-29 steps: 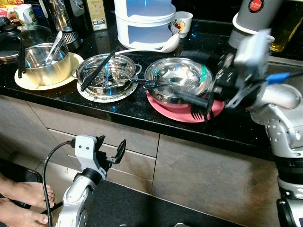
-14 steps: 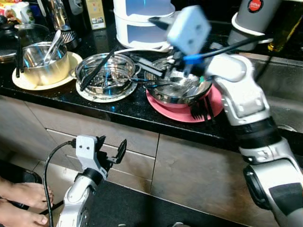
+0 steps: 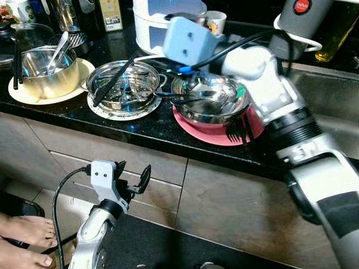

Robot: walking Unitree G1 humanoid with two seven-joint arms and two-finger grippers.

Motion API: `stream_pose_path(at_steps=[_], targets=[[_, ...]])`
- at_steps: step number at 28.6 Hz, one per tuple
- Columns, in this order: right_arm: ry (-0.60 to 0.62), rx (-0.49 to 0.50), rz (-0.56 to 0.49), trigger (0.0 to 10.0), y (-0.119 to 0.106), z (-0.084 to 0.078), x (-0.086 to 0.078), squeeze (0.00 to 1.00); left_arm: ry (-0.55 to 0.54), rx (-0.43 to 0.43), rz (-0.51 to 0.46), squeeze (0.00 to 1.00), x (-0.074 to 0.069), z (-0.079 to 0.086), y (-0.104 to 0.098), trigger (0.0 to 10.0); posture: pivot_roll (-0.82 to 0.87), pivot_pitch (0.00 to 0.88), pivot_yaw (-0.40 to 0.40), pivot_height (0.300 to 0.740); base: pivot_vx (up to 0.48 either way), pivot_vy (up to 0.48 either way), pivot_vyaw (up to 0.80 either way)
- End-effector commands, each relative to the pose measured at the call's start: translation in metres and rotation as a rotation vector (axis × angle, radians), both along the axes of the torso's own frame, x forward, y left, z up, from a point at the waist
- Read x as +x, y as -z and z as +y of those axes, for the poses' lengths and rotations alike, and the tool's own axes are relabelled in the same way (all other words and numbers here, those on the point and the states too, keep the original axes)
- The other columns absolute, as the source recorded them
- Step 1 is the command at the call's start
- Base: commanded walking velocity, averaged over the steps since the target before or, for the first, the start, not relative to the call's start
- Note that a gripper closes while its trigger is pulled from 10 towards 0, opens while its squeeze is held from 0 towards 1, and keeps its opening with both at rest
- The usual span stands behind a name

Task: Kitchen organization

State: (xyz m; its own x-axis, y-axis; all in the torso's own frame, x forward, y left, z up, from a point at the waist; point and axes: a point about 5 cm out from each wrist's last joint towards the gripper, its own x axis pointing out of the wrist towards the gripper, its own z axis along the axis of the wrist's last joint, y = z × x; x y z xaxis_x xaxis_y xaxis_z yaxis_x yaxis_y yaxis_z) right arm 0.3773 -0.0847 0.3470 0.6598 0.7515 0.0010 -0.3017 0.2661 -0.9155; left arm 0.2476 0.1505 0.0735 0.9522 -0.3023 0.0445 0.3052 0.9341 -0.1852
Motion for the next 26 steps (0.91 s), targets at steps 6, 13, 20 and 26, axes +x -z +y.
stream_pose_path(at_steps=[6,13,20,26], targets=[[0.149,-0.266,-0.008,10.0,0.000,-0.041,0.014,0.00,-0.001,-0.010,-0.003,0.00,-0.003,-0.003,0.000,10.0,0.01,0.084,-0.054,0.740,0.000,0.000,0.00],[0.047,-0.313,0.156,10.0,0.000,-0.063,0.004,0.00,-0.002,-0.013,-0.002,0.00,-0.004,-0.003,0.000,10.0,0.01,0.093,-0.050,0.740,0.000,0.000,0.00],[-0.184,-0.266,0.276,10.0,-0.010,-0.068,-0.017,0.00,-0.001,-0.020,0.002,0.00,-0.004,-0.002,0.000,10.0,0.01,0.097,-0.045,0.740,0.000,0.000,0.00],[-0.251,-0.277,0.259,10.0,-0.002,-0.050,-0.019,0.00,0.001,-0.018,0.001,0.00,-0.004,-0.002,-0.001,10.0,0.01,0.098,-0.045,0.740,0.000,0.000,0.00]])
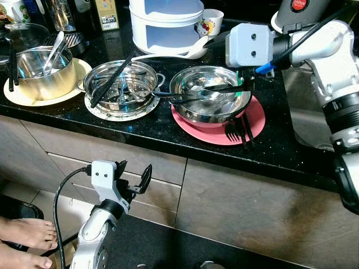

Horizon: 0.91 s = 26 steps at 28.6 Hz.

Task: Kitchen organization

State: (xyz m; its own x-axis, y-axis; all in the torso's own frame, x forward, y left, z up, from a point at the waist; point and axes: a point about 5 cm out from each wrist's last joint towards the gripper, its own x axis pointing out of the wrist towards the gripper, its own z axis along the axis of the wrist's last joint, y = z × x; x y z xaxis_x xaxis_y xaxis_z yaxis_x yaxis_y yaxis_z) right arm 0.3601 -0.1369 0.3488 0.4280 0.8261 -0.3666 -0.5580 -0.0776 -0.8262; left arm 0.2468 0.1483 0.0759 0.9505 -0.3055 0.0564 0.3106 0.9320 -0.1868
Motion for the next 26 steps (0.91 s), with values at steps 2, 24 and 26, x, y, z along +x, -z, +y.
stream_pose_path(at_steps=[2,24,26], targets=[[-0.041,0.004,-0.005,10.0,0.004,0.009,-0.003,0.00,-0.002,-0.012,0.011,0.00,-0.003,0.000,0.001,10.0,0.02,0.099,-0.043,0.740,0.000,0.000,0.00],[0.010,-0.174,-0.100,10.0,0.024,0.029,0.003,0.00,0.011,-0.003,0.002,0.00,-0.002,-0.001,-0.001,10.0,0.01,0.100,-0.041,0.740,0.000,0.000,0.00],[0.003,-0.180,-0.101,9.6,0.025,0.031,0.002,0.00,0.011,-0.003,0.002,0.00,-0.002,-0.001,-0.001,10.0,0.01,0.100,-0.042,0.740,0.000,0.000,0.00]])
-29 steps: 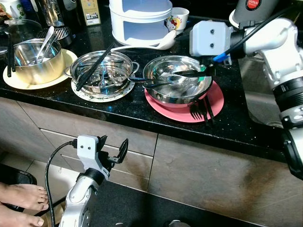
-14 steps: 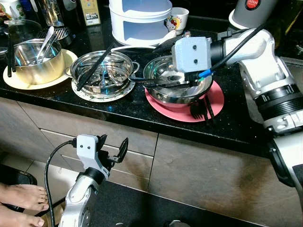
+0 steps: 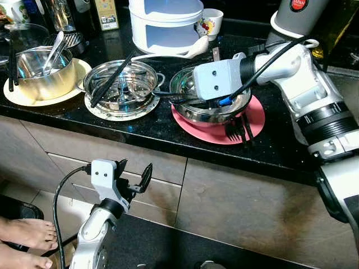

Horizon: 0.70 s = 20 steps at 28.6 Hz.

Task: Kitchen organization

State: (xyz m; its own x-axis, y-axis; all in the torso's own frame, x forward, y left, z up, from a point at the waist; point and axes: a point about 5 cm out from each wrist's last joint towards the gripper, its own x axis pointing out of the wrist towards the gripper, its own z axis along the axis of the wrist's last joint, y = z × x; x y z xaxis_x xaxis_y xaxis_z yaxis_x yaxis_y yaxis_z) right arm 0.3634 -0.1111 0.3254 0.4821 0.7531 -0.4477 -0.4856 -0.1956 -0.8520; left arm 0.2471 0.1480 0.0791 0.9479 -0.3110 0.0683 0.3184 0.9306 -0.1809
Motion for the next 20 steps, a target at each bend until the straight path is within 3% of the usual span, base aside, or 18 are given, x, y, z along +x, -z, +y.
stream_pose_path(at_steps=[1,2,3,4,7,8,11,12,13,14,20], targets=[[-0.019,-0.027,-0.009,9.6,0.002,0.005,-0.001,0.00,0.005,-0.005,0.015,0.00,-0.003,0.000,0.002,10.0,0.01,0.100,-0.042,0.740,0.000,0.000,0.00],[-0.028,-0.038,-0.006,4.8,0.004,0.007,-0.002,0.00,0.005,-0.006,0.016,0.00,-0.003,0.000,0.002,10.0,0.01,0.099,-0.044,0.740,0.000,0.000,0.00],[-0.028,-0.038,-0.006,4.8,0.004,0.007,-0.002,0.00,0.005,-0.006,0.016,0.00,-0.003,0.000,0.002,10.0,0.01,0.099,-0.044,0.740,0.000,0.000,0.00],[-0.042,-0.052,0.007,3.5,0.007,0.009,-0.003,0.00,0.006,-0.007,0.016,0.00,-0.003,-0.001,0.003,10.0,0.01,0.098,-0.044,0.740,0.000,0.000,0.00],[-0.051,-0.064,0.017,3.1,0.011,0.011,-0.004,0.00,0.008,-0.007,0.016,0.00,-0.003,-0.001,0.003,10.0,0.01,0.096,-0.046,0.740,0.000,0.000,0.00],[-0.057,-0.075,0.024,0.0,0.016,0.013,-0.004,0.00,0.009,-0.008,0.017,0.00,-0.003,-0.001,0.003,10.0,0.01,0.095,-0.046,0.740,0.000,0.000,0.00],[-0.056,-0.089,0.024,0.0,0.023,0.015,-0.003,0.00,0.010,-0.008,0.017,0.00,-0.003,-0.002,0.003,10.0,0.01,0.095,-0.046,0.740,0.000,0.000,0.00],[-0.051,-0.088,0.017,2.6,0.024,0.016,-0.003,0.00,0.010,-0.008,0.017,0.00,-0.003,-0.002,0.003,10.0,0.01,0.092,-0.046,0.740,0.000,0.000,0.00],[-0.051,-0.088,0.017,2.6,0.024,0.016,-0.003,0.00,0.010,-0.008,0.017,0.00,-0.003,-0.002,0.003,10.0,0.01,0.092,-0.046,0.740,0.000,0.000,0.00],[-0.036,-0.091,0.001,10.0,0.027,0.017,0.000,0.00,0.011,-0.008,0.017,0.00,-0.004,-0.002,0.003,10.0,0.01,0.092,-0.046,0.740,0.000,0.000,0.00],[-0.016,-0.080,-0.019,10.0,0.029,0.019,0.003,0.00,0.010,-0.010,0.016,0.00,-0.004,-0.003,0.003,10.0,0.01,0.087,-0.048,0.740,0.000,0.000,0.00]])
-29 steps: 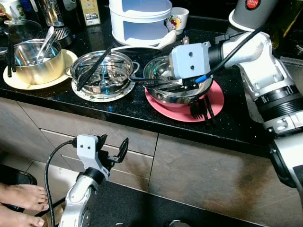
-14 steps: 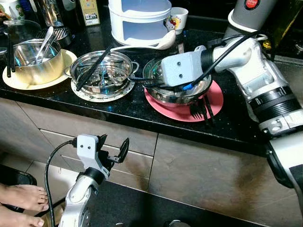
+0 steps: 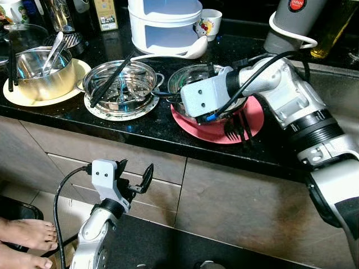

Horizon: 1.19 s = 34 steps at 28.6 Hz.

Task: Kitchen organization

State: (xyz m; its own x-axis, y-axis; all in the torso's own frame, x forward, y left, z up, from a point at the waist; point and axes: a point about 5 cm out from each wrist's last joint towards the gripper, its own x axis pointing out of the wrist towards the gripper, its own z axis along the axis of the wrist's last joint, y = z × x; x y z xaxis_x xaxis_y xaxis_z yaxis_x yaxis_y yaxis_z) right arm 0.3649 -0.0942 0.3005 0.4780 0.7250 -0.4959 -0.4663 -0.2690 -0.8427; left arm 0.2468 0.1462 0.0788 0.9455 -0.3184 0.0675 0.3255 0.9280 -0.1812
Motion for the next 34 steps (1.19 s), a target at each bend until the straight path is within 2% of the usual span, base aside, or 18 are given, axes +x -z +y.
stream_pose_path(at_steps=[1,3,4,5,6,12,13,14,15,16,23,24,25,26,28,29,30,34], targets=[[0.002,-0.003,-0.001,10.0,0.004,0.002,0.001,0.00,0.002,-0.009,0.016,0.00,-0.004,-0.001,0.003,10.0,0.01,0.087,-0.048,0.740,0.000,0.000,0.00],[0.004,0.010,-0.008,9.8,0.004,0.003,0.002,0.00,0.002,-0.011,0.015,0.00,-0.004,-0.001,0.003,10.0,0.01,0.089,-0.048,0.740,0.000,0.000,0.00],[0.008,0.022,-0.015,1.6,0.003,0.004,0.002,0.00,0.002,-0.011,0.015,0.00,-0.004,-0.001,0.003,10.0,0.01,0.092,-0.048,0.740,0.000,0.000,0.00],[0.010,0.026,-0.020,1.6,0.003,0.004,0.003,0.00,0.002,-0.012,0.015,0.00,-0.004,-0.001,0.003,10.0,0.01,0.092,-0.048,0.740,0.000,0.000,0.00],[0.012,0.030,-0.022,0.0,0.002,0.004,0.003,0.00,0.001,-0.012,0.015,0.00,-0.004,-0.001,0.003,10.0,0.01,0.092,-0.048,0.740,0.000,0.000,0.00],[0.026,0.046,-0.045,0.1,-0.003,0.003,0.006,0.00,-0.002,-0.013,0.015,0.00,-0.004,-0.001,0.002,10.0,0.01,0.096,-0.048,0.740,0.000,0.000,0.00],[0.029,0.048,-0.049,4.6,-0.004,0.003,0.006,0.00,-0.002,-0.013,0.015,0.00,-0.003,-0.001,0.002,10.0,0.01,0.096,-0.047,0.740,0.000,0.000,0.00],[0.029,0.048,-0.049,4.6,-0.004,0.003,0.006,0.00,-0.002,-0.013,0.015,0.00,-0.003,-0.001,0.002,10.0,0.01,0.096,-0.047,0.740,0.000,0.000,0.00],[0.033,0.051,-0.058,9.5,-0.007,0.002,0.007,0.00,-0.002,-0.013,0.015,0.00,-0.003,-0.001,0.002,10.0,0.01,0.095,-0.047,0.740,0.000,0.000,0.00],[0.034,0.053,-0.063,10.0,-0.008,0.002,0.007,0.00,-0.003,-0.013,0.015,0.00,-0.003,-0.001,0.002,10.0,0.01,0.095,-0.047,0.740,0.000,0.000,0.00],[0.047,0.059,-0.066,10.0,-0.012,-0.001,0.008,0.00,-0.006,-0.013,0.014,0.00,-0.003,-0.001,0.002,10.0,0.01,0.096,-0.047,0.740,0.000,0.000,0.00],[0.050,0.068,-0.062,10.0,-0.013,-0.002,0.009,0.12,-0.006,-0.013,0.013,0.00,-0.003,-0.001,0.002,10.0,0.01,0.097,-0.048,0.740,0.000,0.000,0.00],[0.054,0.076,-0.074,10.0,-0.014,-0.002,0.009,1.00,-0.006,-0.013,0.013,0.00,-0.003,-0.001,0.002,10.0,0.01,0.098,-0.048,0.740,0.000,0.000,0.00],[0.059,0.083,-0.087,10.0,-0.016,-0.002,0.010,1.00,-0.006,-0.013,0.013,0.00,-0.003,-0.001,0.002,10.0,0.01,0.098,-0.048,0.740,0.000,0.000,0.00],[0.071,0.089,-0.094,10.0,-0.017,-0.002,0.011,0.89,-0.007,-0.014,0.013,0.00,-0.003,-0.001,0.002,10.0,0.01,0.098,-0.048,0.740,0.000,0.000,0.00],[0.078,0.084,-0.094,10.0,-0.017,-0.003,0.012,0.07,-0.008,-0.014,0.013,0.00,-0.003,-0.001,0.002,10.0,0.01,0.098,-0.048,0.740,0.000,0.000,0.00],[0.084,0.071,-0.092,10.0,-0.016,-0.004,0.013,0.00,-0.008,-0.015,0.012,0.00,-0.003,-0.001,0.002,10.0,0.01,0.099,-0.049,0.740,0.000,0.000,0.00],[0.082,0.059,-0.084,10.0,-0.015,-0.004,0.013,0.00,-0.009,-0.016,0.012,0.00,-0.003,-0.001,0.002,10.0,0.01,0.101,-0.049,0.740,0.000,0.000,0.00]])
